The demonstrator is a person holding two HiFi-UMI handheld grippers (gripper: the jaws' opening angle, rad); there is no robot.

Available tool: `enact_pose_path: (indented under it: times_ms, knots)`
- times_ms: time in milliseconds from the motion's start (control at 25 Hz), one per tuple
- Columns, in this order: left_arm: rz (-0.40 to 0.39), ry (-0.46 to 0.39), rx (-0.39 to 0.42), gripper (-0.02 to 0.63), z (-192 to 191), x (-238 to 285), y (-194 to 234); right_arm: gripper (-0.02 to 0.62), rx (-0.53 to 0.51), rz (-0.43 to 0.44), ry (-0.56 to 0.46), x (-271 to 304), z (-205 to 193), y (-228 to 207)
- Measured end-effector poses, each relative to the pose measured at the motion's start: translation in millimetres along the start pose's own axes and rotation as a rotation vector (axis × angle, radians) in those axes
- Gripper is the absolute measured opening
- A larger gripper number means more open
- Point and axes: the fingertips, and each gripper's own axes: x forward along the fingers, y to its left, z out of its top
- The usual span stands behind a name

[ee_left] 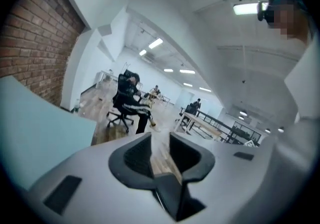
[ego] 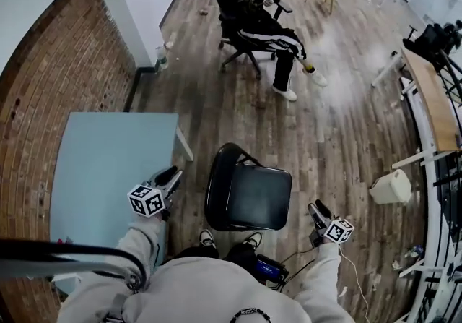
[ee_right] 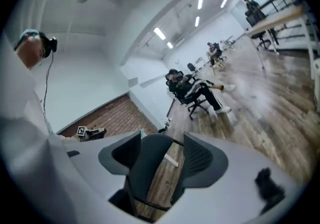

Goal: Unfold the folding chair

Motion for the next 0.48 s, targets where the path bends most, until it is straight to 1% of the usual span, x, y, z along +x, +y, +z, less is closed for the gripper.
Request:
enact_pose_path:
  times_ms: [40, 80, 120, 160, 240, 280, 360, 400, 480]
  knots:
    - [-0.012, -0.069, 0.019, 0.068, 23.8, -4.6, -5.1, 0.247, -0.068, -0.013, -0.017, 1.8, 19.8, 26.8]
    - [-0.036, -0.129, 0.032, 0.026, 45.1, -10.3, -11.9, 0.152, -0.128, -0.039, -0.031, 2.5, 34.9, 51.5]
    - [-0.069, -0.175, 0.041, 0.008, 61.8, -17.6, -20.6, 0.052, -0.171, -0.074, -0.046, 1.8, 45.6, 73.7]
    - [-0.100, -0.209, 0.054, 0.008, 75.3, -25.5, -29.8, 0.008, -0.203, -0.110, -0.065, 1.4, 55.6, 94.3]
    - [-0.128, -0.254, 0.100, 0.006, 99.4, -39.5, -43.7, 0.006, -0.241, -0.159, -0.130, 4.1, 80.7, 137.9]
    - [-0.132, -0.269, 0.118, 0.006, 108.3, -46.0, -48.2, 0.005, -0.243, -0.165, -0.171, 4.9, 92.9, 161.5]
    - [-0.153, -0.289, 0.122, 0.005, 118.5, -55.9, -51.8, 0.006, -0.234, -0.151, -0.239, 5.6, 110.7, 203.9]
    - [-0.163, -0.295, 0.117, 0.005, 121.9, -58.4, -50.4, 0.006, -0.241, -0.145, -0.257, 7.7, 118.1, 221.1]
    - [-0.165, -0.305, 0.114, 0.005, 129.3, -61.1, -44.2, 0.005, -0.299, -0.147, -0.254, 18.0, 132.0, 249.2]
